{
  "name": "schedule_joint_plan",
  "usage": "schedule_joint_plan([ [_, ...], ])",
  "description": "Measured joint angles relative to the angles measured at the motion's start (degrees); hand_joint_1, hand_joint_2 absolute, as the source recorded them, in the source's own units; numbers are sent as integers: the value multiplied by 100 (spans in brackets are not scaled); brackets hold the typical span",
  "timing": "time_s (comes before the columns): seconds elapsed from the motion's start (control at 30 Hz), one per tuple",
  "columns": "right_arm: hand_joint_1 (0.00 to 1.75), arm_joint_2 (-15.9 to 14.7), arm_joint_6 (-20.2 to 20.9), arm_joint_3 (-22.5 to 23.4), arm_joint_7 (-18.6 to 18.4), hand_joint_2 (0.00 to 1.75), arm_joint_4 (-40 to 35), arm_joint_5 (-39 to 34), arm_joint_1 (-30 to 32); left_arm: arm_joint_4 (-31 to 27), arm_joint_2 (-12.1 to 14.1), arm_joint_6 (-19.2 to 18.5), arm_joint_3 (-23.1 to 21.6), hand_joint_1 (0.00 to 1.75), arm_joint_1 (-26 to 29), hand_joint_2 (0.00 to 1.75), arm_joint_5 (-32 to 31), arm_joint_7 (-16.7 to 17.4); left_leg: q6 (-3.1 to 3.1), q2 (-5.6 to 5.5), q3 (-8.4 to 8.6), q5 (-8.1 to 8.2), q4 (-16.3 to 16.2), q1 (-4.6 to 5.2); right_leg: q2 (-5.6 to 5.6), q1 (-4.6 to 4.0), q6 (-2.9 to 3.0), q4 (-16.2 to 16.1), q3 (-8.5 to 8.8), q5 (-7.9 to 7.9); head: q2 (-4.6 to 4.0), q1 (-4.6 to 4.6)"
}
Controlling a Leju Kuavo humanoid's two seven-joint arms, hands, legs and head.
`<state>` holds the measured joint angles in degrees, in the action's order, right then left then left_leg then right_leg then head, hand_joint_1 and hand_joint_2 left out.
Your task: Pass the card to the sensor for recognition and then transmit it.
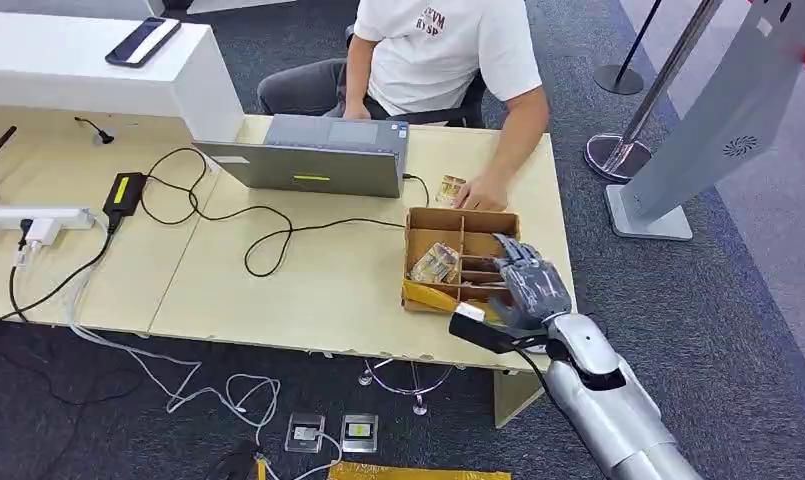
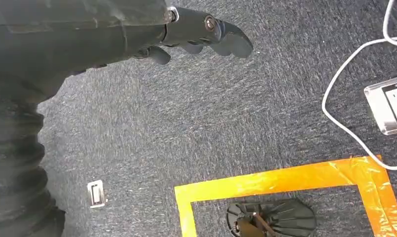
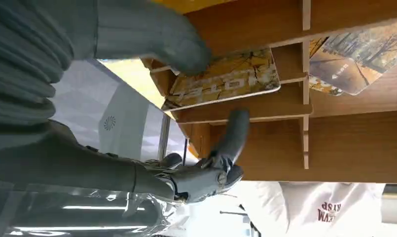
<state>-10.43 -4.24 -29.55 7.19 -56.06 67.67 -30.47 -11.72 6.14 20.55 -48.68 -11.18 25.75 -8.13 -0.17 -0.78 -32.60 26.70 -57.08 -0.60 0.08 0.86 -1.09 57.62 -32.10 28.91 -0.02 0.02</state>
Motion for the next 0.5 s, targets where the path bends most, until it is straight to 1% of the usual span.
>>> schedule_joint_plan([
  [0.23, 175, 0, 98, -13, -55, 175, 0, -81, -16, -2, 2, -7, -2, 0, -1, 175, -33, 0, 0, 0, 1, 0, 0, 0, 0, 0, 0, 0, 0, 0, 0, 0],
  [0.5, 175, -2, 98, -13, -118, 175, 0, -135, -15, -2, 2, -20, -2, 0, -11, 175, -70, 0, 0, 1, 2, 0, 0, 0, 1, 0, 0, 0, -1, 0, 0, 0],
])
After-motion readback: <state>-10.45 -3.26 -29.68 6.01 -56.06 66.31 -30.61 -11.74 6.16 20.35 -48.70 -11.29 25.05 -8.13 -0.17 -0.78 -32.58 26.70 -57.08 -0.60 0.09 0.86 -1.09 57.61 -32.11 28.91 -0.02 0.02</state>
